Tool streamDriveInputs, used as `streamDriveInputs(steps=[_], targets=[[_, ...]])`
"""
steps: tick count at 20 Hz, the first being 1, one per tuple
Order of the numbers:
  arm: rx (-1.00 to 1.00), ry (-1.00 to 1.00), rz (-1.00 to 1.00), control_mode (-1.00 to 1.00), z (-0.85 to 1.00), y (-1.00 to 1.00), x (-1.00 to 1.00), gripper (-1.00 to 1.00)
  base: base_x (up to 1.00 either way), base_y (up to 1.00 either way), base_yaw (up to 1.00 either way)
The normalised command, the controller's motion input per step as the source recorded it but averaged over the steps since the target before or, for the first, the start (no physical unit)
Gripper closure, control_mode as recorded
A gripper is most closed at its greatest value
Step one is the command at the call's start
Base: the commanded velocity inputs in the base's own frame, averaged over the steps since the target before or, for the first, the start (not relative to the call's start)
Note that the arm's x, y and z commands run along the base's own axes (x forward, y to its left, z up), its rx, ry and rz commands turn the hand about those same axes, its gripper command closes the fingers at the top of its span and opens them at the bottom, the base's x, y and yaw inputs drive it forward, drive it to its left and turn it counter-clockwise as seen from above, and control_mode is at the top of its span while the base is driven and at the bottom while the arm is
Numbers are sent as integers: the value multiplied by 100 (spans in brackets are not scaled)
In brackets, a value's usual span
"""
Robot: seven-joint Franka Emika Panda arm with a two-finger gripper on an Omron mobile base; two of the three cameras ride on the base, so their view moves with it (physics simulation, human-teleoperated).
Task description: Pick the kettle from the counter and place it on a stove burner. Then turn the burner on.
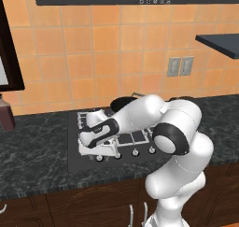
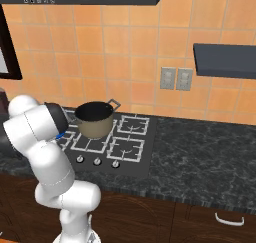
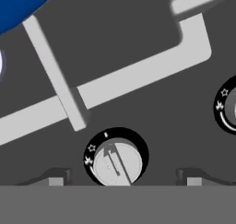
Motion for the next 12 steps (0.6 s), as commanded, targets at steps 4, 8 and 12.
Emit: streamDriveInputs(steps=[4,8,12], targets=[[0,-6,0,-100,-12,4,4,-100,0,0,0],[0,-2,0,-100,-10,0,0,-100,0,0,0],[0,0,0,-100,0,0,0,100,0,0,0]])
